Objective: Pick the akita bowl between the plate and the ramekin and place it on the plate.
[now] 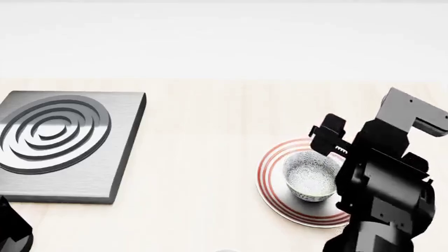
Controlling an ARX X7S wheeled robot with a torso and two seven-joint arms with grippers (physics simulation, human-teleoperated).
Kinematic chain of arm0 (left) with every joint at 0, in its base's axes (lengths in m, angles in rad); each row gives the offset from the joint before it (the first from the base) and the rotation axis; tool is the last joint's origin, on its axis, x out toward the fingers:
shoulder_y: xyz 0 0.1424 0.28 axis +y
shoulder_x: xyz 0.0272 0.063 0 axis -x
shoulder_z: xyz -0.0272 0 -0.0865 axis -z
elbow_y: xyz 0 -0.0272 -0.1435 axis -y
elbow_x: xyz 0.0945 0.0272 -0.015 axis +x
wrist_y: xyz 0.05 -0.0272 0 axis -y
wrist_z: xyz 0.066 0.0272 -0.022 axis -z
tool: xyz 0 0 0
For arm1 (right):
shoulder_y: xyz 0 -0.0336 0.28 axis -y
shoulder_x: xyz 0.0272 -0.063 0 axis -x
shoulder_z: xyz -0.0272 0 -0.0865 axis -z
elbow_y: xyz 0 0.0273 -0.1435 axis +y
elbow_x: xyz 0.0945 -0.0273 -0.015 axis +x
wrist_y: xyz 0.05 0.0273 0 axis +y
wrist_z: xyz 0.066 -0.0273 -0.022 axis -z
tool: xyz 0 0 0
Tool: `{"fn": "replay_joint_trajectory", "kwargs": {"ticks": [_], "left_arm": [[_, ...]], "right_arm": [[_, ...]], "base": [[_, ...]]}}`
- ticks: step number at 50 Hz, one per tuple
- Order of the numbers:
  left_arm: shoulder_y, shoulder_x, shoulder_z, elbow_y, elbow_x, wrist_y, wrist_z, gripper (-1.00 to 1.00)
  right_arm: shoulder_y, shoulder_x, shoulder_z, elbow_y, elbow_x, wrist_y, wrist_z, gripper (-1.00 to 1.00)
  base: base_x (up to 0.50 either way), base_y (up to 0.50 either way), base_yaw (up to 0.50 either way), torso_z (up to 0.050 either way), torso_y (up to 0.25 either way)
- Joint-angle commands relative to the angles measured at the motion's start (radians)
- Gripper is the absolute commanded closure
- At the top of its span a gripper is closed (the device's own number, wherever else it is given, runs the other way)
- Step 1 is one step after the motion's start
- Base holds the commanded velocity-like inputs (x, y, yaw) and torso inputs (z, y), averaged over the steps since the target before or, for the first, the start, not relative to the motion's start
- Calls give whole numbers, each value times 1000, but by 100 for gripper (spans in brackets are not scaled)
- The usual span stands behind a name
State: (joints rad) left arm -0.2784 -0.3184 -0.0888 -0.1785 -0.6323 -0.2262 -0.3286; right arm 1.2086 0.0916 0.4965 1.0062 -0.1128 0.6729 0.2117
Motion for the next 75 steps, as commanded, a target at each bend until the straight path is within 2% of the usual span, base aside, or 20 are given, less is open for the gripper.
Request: {"fn": "replay_joint_trajectory", "kwargs": {"ticks": [1, 13, 33, 56, 75], "left_arm": [[3, -2, 3, 5, 0, 2, -3, -100], [3, 0, 6, -4, 3, 11, -2, -100], [-3, -2, 11, -18, 5, 22, 2, -100], [3, -3, 17, -13, 6, 28, -1, -100], [13, -11, 14, 16, -13, 22, 1, -100]], "right_arm": [[-187, -80, -141, -462, -53, 145, -71, -100], [-422, -75, -313, -829, -3, 199, -81, -100], [-745, -54, -417, -1230, 39, 217, -38, -100], [-948, -12, -517, -1333, 22, 43, 33, -100], [-994, 38, -541, -1490, -5, 81, 59, -100]], "base": [[0, 0, 0, 0, 0], [0, 0, 0, 0, 0], [0, 0, 0, 0, 0], [0, 0, 0, 0, 0], [0, 0, 0, 0, 0]]}}
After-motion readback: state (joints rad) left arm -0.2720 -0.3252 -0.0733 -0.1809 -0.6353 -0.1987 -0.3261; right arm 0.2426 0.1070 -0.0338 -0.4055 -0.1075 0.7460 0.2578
